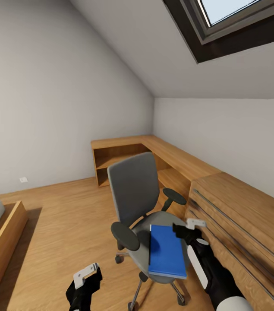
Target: In the bedroom, organize the workspace by keeping the computer under the desk, ensuring the monitor is on the desk, placing the keyboard on the desk next to the monitor, placing the mouse on the desk next to the keyboard, moving the folder from the swivel chair onto the desk next to the mouse, stacking the notebook on top of the folder with the pen on top of the notebook, and positioning the swivel chair next to the desk.
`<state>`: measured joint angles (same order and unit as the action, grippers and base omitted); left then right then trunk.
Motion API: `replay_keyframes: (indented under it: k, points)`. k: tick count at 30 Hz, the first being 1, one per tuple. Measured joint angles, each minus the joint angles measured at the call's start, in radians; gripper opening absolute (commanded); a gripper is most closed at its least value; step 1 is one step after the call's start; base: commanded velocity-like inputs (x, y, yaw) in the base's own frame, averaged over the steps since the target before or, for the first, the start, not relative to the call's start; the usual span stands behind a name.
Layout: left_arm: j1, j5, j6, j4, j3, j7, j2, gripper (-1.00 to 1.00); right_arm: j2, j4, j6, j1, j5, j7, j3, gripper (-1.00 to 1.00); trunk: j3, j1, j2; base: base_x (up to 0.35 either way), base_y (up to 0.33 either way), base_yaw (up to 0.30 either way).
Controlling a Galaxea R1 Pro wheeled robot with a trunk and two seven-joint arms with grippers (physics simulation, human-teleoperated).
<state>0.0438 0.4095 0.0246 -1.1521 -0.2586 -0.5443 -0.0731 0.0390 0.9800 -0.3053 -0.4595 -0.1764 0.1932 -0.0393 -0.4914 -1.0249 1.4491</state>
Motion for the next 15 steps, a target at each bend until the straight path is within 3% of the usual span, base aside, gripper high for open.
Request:
replay_keyframes:
  k: [5, 10, 11, 12, 15]
  points:
    - [0.000, 0.033, -0.026, -0.014, 0.017, 0.002, 0.002, 1.00, -0.017, -0.066, 0.044, -0.003, 0.000, -0.024, 0.000, 1.00, -0.016, -0.019, 0.035, 0.000, 0.000, 0.000]
    - [0.000, 0.074, -0.105, -0.022, 0.025, 0.003, 0.004, 1.00, -0.022, -0.099, 0.053, -0.012, 0.000, -0.042, 0.000, 1.00, -0.031, -0.038, 0.070, 0.000, 0.000, 0.000]
    - [0.000, 0.088, -0.147, -0.023, 0.034, 0.004, 0.005, 1.00, -0.023, -0.122, 0.056, -0.025, 0.000, -0.047, 0.000, 1.00, -0.034, -0.042, 0.077, 0.000, 0.000, 0.000]
    - [0.001, 0.115, -0.222, -0.025, 0.072, 0.007, 0.007, 1.00, -0.025, -0.194, 0.058, -0.081, -0.002, -0.053, 0.000, 1.00, -0.037, -0.046, 0.084, 0.000, 0.000, 0.000]
    - [0.001, 0.133, -0.272, -0.033, 0.114, 0.010, 0.008, 1.00, -0.026, -0.276, 0.059, -0.141, -0.007, -0.055, 0.003, 1.00, -0.047, -0.058, 0.105, 0.000, 0.000, 0.000]
